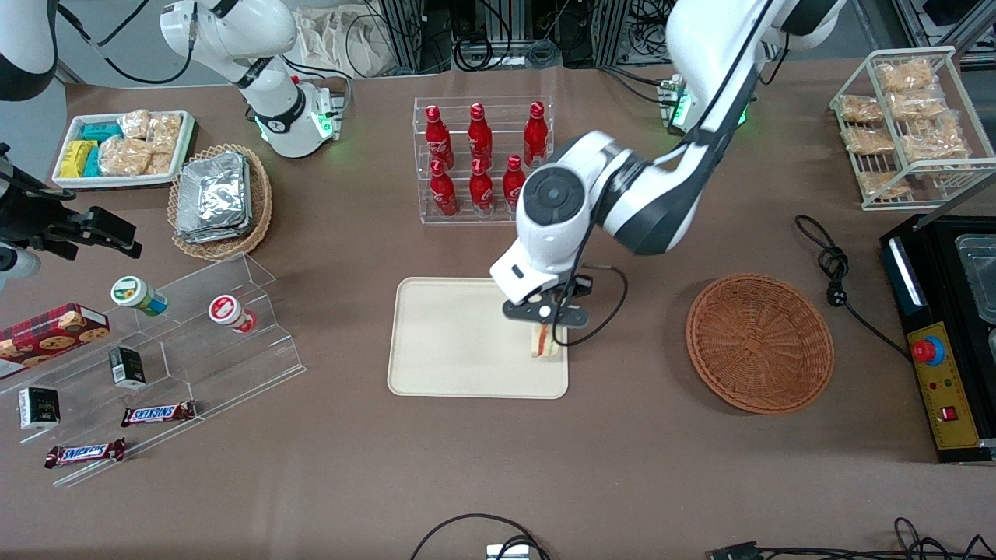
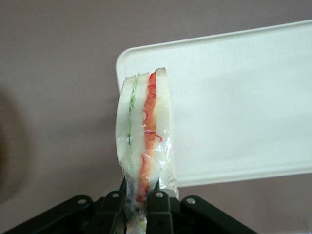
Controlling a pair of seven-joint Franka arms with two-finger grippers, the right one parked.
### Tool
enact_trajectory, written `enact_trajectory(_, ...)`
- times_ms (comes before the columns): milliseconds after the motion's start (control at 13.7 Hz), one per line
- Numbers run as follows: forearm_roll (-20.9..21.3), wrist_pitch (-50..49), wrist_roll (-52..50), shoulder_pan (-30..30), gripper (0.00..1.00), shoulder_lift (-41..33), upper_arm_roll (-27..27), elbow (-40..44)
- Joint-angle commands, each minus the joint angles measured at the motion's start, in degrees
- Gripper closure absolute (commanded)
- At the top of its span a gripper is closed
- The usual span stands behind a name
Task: Place sandwich from basket to tray
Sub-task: 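Lower the sandwich onto the tray and open the left gripper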
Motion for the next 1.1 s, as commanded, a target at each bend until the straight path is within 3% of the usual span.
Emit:
enact_trajectory(0, 3.7, 3.7, -4.1, -1.2, 1.0, 5.2, 0.3, 1.9)
enact_trajectory(439, 6.0, 11.2, -5.8, -1.3, 1.0, 10.5, 0.6, 1.6)
enact_trajectory(512, 6.0, 11.2, -5.9, -1.3, 0.93, 10.8, 0.6, 1.6)
enact_trajectory(659, 6.1, 12.0, -6.0, -1.5, 0.0, 10.8, 1.3, 1.5)
enact_trajectory(1024, 5.2, 14.9, -6.3, -2.1, 0.0, 9.1, 2.1, 0.8)
